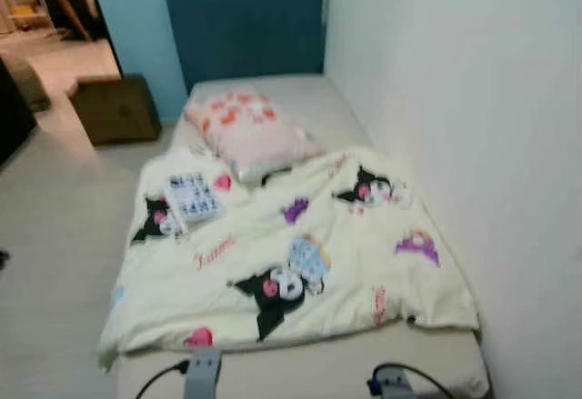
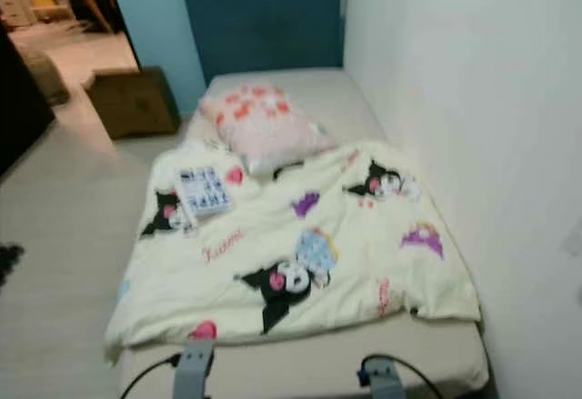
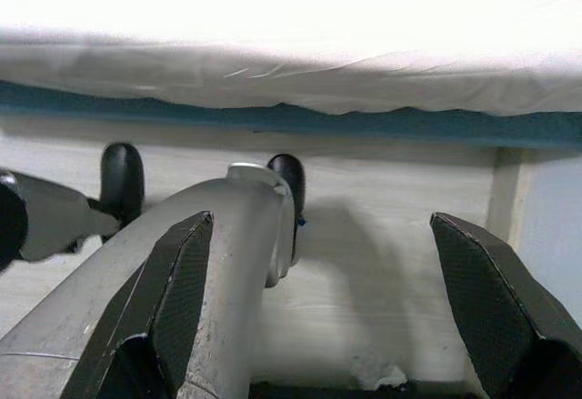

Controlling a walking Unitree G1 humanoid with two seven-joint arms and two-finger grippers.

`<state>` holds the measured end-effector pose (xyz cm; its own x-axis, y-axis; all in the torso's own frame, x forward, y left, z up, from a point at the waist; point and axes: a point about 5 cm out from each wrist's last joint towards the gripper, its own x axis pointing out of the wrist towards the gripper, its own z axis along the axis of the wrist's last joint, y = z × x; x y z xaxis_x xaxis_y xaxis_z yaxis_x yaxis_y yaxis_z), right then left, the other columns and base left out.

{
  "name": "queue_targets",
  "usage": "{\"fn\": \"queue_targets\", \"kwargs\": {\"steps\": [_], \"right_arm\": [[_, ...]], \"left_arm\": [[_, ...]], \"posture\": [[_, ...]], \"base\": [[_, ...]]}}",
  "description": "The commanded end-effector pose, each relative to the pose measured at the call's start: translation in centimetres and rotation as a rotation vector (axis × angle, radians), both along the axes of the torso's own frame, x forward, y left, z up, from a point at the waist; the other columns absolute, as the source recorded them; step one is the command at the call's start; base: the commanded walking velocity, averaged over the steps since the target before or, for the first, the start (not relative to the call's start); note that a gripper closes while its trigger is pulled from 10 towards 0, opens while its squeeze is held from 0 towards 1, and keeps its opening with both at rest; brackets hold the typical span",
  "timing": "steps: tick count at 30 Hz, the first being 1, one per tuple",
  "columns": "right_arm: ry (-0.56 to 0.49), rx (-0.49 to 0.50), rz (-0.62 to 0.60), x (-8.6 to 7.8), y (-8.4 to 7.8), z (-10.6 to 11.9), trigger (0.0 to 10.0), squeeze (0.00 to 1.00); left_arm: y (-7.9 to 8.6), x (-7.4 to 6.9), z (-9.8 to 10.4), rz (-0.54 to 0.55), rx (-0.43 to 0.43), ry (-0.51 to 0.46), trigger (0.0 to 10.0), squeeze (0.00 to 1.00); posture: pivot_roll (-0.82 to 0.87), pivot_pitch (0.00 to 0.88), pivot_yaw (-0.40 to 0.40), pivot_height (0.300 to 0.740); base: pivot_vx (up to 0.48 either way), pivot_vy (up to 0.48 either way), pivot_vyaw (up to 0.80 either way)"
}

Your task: Clean up the room

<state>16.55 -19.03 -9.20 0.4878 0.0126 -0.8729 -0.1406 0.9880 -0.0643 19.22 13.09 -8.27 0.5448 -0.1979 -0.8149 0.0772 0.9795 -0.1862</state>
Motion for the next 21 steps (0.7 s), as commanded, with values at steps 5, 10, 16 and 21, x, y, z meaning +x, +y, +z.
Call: {"fn": "queue_targets", "kwargs": {"steps": [5, 10, 16, 21], "right_arm": [[0.013, 0.008, 0.003, -0.29, 0.36, -0.18, 10.0, 0.00], [0.019, 0.009, 0.001, -0.55, 0.35, -0.28, 10.0, 0.00], [0.015, 0.010, -0.005, -0.47, 0.37, -0.25, 10.0, 0.00], [-0.003, 0.007, -0.012, 0.06, 0.39, -0.03, 10.0, 0.00]], "left_arm": [[0.71, -0.06, -0.05, 0.006, 0.020, 0.007, 10.0, 0.00], [0.77, -0.18, -0.11, -0.001, 0.020, 0.009, 10.0, 0.00], [0.84, -0.39, -0.21, -0.016, 0.031, 0.013, 10.0, 0.00], [1.07, -0.26, -0.15, 0.017, 0.022, 0.012, 10.0, 0.00]], "posture": [[-0.19, 0.016, 0.020, 0.740], [-0.18, 0.021, 0.025, 0.740], [-0.18, 0.021, 0.028, 0.740], [-0.17, 0.020, 0.025, 0.740]], "base": [[0.000, 0.000, 0.00], [0.000, 0.000, 0.00], [0.000, -0.240, 0.00], [0.000, -0.192, 0.00]]}}
